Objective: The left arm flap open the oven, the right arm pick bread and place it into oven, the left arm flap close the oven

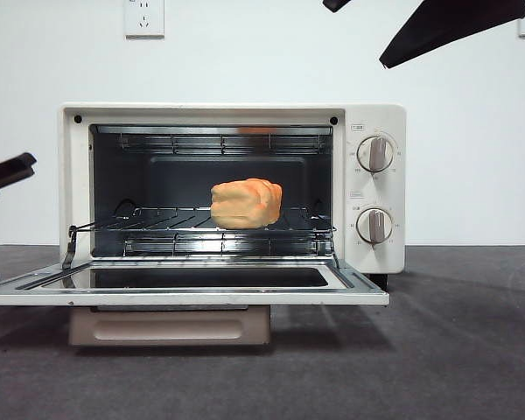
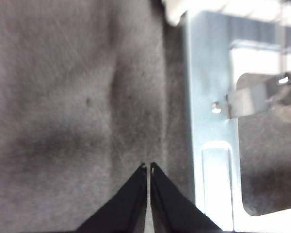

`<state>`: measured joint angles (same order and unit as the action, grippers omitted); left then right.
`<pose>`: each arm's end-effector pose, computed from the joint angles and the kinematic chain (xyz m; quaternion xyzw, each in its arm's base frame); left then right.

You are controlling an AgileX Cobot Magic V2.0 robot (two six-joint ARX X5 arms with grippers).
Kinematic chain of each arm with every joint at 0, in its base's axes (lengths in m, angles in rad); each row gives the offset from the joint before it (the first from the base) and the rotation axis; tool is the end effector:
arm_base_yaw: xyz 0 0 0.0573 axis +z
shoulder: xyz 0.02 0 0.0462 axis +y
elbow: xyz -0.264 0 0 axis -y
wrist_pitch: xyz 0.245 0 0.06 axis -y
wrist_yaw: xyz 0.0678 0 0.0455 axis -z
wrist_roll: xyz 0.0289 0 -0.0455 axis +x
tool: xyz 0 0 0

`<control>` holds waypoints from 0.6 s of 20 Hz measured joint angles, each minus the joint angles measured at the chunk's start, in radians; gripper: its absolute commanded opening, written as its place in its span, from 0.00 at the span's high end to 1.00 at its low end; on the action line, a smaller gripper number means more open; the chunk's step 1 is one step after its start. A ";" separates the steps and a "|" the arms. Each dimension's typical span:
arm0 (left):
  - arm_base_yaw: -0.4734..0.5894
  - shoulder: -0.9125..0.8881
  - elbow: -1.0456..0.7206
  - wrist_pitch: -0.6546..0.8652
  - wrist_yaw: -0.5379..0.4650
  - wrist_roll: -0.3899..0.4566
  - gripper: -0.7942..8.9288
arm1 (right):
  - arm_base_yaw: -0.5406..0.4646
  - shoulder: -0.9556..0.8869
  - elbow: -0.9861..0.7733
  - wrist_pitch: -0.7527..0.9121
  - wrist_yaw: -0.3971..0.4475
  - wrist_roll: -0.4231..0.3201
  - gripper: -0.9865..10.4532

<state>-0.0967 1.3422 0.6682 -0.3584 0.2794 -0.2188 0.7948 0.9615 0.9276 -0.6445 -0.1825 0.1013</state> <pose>0.2362 -0.0309 0.1725 -0.1380 0.5063 -0.1079 0.8443 0.1298 0.1398 0.3113 -0.0580 0.3393 0.4261 0.8367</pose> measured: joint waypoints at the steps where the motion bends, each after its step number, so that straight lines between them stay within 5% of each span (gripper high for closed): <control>1: 0.000 0.010 0.000 0.010 0.017 0.000 0.90 | 0.000 0.000 0.000 0.000 0.000 0.000 0.57; 12: 0.023 0.078 0.000 0.034 0.159 0.011 0.90 | 0.000 0.000 0.000 0.000 0.000 0.000 0.57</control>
<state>-0.0742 1.4204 0.6682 -0.3244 0.4385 -0.2077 0.7948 0.9615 0.9276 -0.6441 -0.1825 0.1013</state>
